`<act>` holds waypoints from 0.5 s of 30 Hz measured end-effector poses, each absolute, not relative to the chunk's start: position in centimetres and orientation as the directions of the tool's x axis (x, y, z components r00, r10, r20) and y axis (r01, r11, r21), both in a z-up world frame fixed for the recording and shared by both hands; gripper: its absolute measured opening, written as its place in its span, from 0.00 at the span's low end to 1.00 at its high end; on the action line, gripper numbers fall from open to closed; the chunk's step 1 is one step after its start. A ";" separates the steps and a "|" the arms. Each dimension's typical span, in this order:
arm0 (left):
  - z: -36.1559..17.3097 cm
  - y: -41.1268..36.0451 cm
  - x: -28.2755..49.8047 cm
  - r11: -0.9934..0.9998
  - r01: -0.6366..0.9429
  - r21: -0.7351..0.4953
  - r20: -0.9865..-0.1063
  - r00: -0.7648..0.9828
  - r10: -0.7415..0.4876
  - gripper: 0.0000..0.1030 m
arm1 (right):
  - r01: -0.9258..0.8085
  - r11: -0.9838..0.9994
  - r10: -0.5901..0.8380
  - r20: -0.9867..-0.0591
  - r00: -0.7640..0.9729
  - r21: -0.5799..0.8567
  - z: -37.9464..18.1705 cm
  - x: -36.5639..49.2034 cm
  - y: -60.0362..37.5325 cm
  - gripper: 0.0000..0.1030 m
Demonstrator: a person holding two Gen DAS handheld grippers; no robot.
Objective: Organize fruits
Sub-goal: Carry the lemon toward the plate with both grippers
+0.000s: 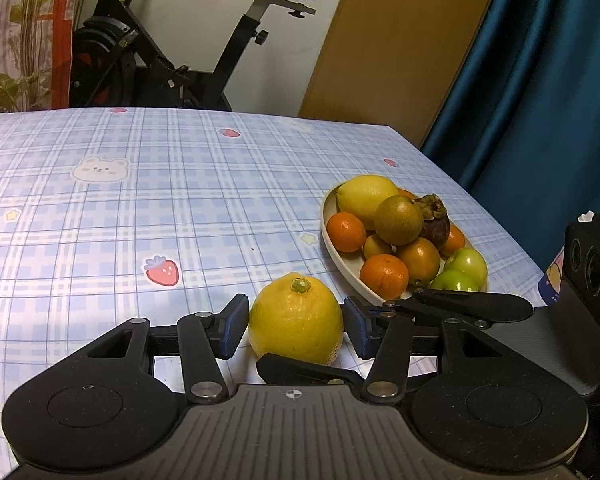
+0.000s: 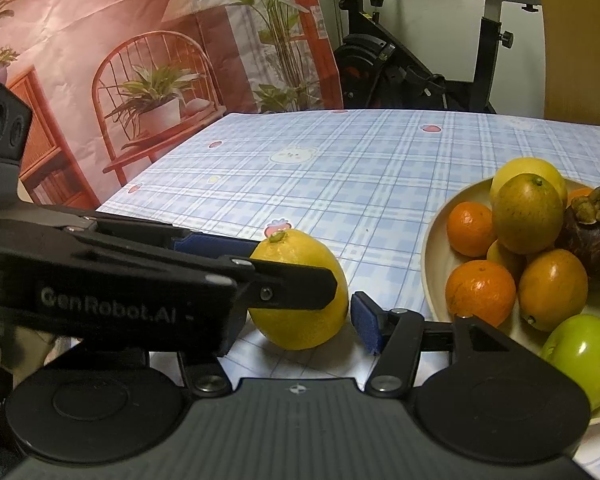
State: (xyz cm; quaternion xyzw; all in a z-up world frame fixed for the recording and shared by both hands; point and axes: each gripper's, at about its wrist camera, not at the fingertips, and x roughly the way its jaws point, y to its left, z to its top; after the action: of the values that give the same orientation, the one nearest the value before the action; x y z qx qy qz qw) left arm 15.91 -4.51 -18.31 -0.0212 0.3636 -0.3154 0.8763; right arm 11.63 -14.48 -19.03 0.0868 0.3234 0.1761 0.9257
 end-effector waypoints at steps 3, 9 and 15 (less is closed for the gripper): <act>-18.3 -4.4 16.2 0.797 0.531 -0.288 -0.626 0.526 -0.576 0.53 | -0.270 0.921 0.387 -0.565 0.729 0.282 -19.1 11.6 -14.7 0.59; -17.9 -2.2 18.6 0.773 0.450 -0.447 -0.607 0.483 -0.632 0.43 | -0.261 0.917 0.391 -0.551 0.737 0.302 -19.0 11.5 -15.3 0.59; -17.9 -1.5 19.4 0.785 0.412 -0.462 -0.608 0.498 -0.619 0.39 | -0.253 0.918 0.386 -0.550 0.740 0.304 -19.1 11.6 -15.3 0.59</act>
State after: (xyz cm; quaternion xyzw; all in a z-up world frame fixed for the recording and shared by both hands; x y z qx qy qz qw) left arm 19.42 -1.47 -17.95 -0.1293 0.4005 -0.3010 0.8557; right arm 11.62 -15.30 -19.09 0.1053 0.3165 0.1724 0.9268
